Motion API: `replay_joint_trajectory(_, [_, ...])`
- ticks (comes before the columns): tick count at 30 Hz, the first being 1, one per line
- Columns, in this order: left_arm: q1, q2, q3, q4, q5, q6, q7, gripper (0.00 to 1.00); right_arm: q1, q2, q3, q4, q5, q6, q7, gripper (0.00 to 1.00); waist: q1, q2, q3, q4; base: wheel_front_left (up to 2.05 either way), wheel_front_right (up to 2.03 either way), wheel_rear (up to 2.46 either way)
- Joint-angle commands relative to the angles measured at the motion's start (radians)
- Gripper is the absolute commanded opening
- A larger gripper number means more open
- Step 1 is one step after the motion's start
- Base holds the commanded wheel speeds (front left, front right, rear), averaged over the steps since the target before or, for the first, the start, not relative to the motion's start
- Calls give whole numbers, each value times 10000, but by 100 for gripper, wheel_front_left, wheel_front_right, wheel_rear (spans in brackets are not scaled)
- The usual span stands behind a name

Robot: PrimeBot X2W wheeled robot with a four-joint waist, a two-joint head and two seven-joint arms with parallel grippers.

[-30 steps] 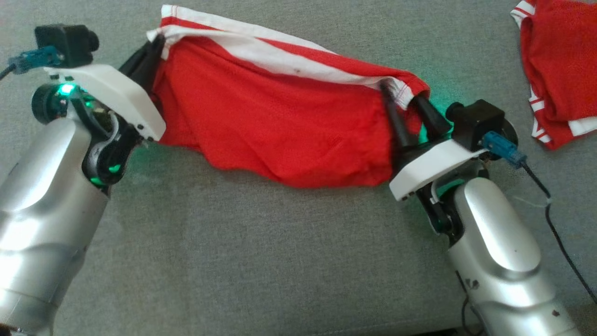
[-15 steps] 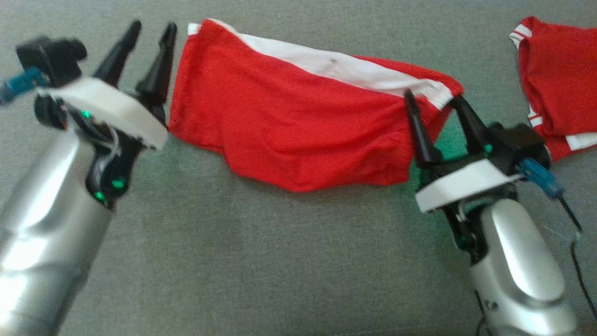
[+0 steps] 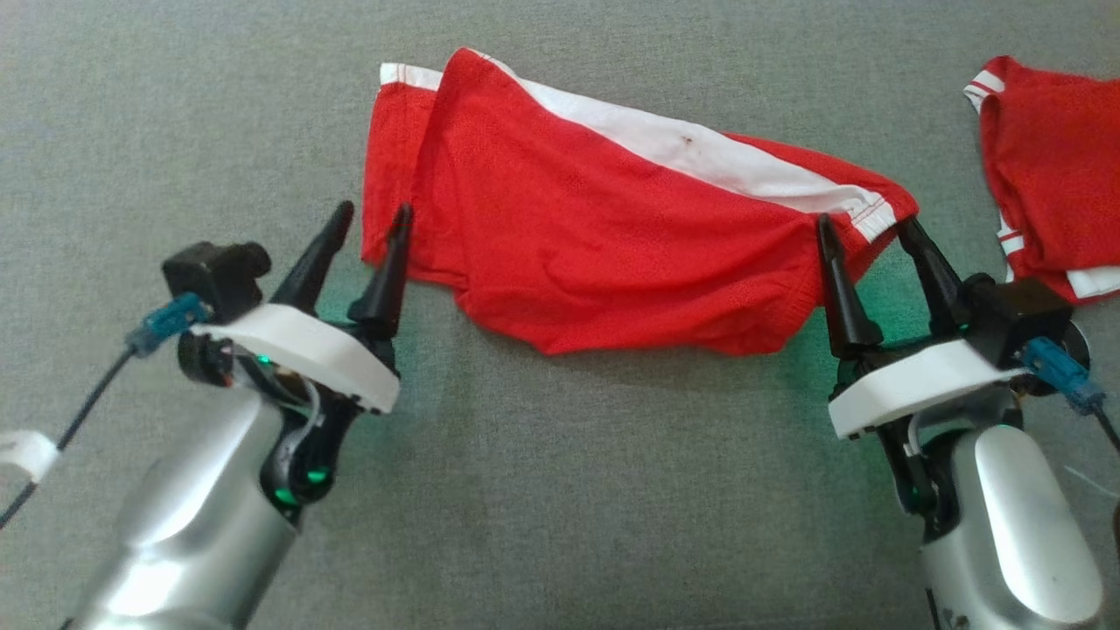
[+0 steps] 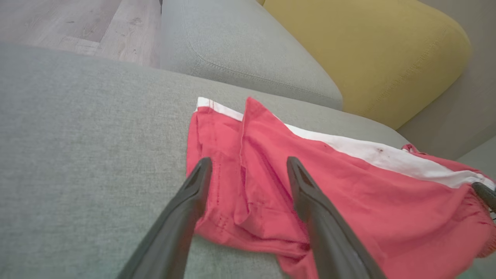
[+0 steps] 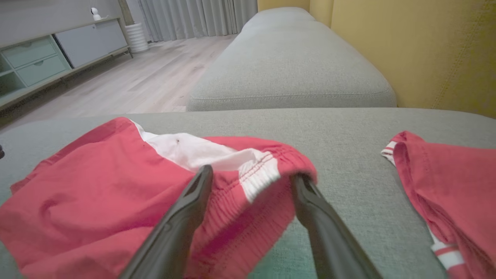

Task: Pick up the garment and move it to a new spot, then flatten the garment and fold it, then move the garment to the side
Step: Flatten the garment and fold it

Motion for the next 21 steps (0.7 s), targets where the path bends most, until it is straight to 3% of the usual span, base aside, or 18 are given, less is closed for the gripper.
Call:
replay_joint_trajectory(1, [-235, 178, 278, -163, 124, 49, -140, 100, 52, 68, 87, -318, -121, 65, 61, 100, 1, -1, 21, 5, 0, 0, 0])
replay_joint_trajectory(14, [-245, -174, 92, 226, 303, 64, -609, 100, 863, 68, -783, -1040, -308, 65, 49, 100, 1, -1, -74, -150, 0, 0, 0])
replay_joint_trajectory(21, [-608, -228, 9, 458, 537, 355, -509, 100, 822, 68, -814, -1912, -179, 65, 1, 100, 1, -1, 3, -220, 0, 0, 0])
